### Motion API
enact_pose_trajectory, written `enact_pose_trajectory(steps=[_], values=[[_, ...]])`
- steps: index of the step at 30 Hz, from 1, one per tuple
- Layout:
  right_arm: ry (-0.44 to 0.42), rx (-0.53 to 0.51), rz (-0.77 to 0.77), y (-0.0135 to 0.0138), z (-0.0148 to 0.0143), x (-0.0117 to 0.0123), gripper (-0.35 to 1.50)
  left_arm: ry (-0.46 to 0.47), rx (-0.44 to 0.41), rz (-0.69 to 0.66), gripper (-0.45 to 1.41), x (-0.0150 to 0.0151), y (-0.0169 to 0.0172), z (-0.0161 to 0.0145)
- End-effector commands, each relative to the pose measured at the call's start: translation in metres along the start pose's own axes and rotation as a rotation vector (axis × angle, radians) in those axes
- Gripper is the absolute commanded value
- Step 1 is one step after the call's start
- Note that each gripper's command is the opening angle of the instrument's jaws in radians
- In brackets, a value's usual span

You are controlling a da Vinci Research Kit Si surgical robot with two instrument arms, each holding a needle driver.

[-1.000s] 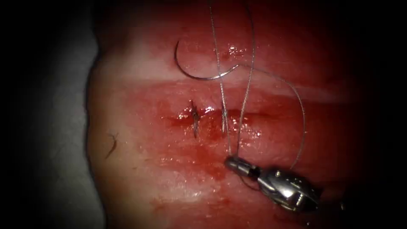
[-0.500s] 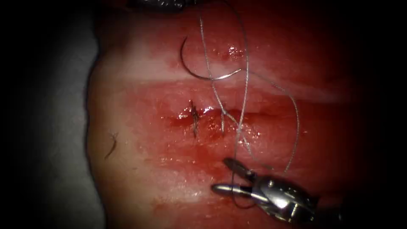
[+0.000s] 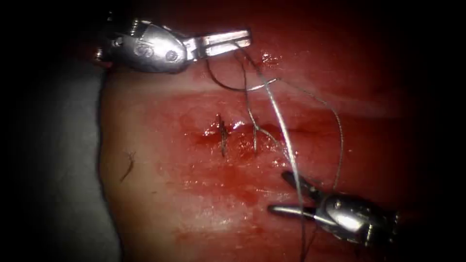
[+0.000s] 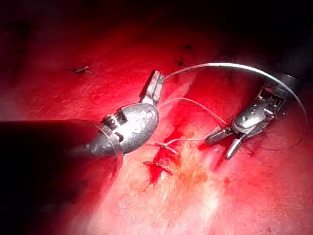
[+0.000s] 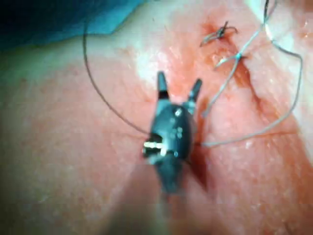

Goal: Wound Closure

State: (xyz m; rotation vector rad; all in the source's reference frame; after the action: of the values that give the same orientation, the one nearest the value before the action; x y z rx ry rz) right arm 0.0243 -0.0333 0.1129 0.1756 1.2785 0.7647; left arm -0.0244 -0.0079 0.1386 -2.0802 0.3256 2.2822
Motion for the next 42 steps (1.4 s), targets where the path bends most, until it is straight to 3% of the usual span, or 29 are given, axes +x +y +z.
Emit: enact_pose_trajectory(steps=[1, 7, 11, 21, 33, 42], values=[[-0.004, 0.008, -0.019, -0.0015, 0.0002, 0.0003, 1.48, 0.008, -0.002, -0.010, -0.45, 0.0003, 0.0007, 0.0003], [-0.033, -0.005, -0.103, -0.0008, 0.0011, 0.0039, 1.41, 0.028, -0.008, -0.028, -0.45, 0.0038, 0.0014, 0.0004], [-0.079, -0.049, -0.179, 0.0009, 0.0029, 0.0050, 1.41, 0.021, -0.036, -0.031, -0.45, 0.0042, 0.0022, 0.0006], [-0.112, -0.112, -0.258, 0.0039, 0.0084, 0.0038, 1.45, 0.015, -0.036, -0.015, -0.45, 0.0024, 0.0016, -0.0002], [-0.115, -0.162, -0.282, 0.0061, 0.0093, 0.0042, 1.41, -0.010, -0.028, -0.024, -0.45, 0.0003, 0.0014, -0.0008], [-0.120, -0.183, -0.298, 0.0074, 0.0116, 0.0042, 1.43, -0.014, -0.025, -0.036, -0.45, 0.0011, 0.0023, -0.0002]])
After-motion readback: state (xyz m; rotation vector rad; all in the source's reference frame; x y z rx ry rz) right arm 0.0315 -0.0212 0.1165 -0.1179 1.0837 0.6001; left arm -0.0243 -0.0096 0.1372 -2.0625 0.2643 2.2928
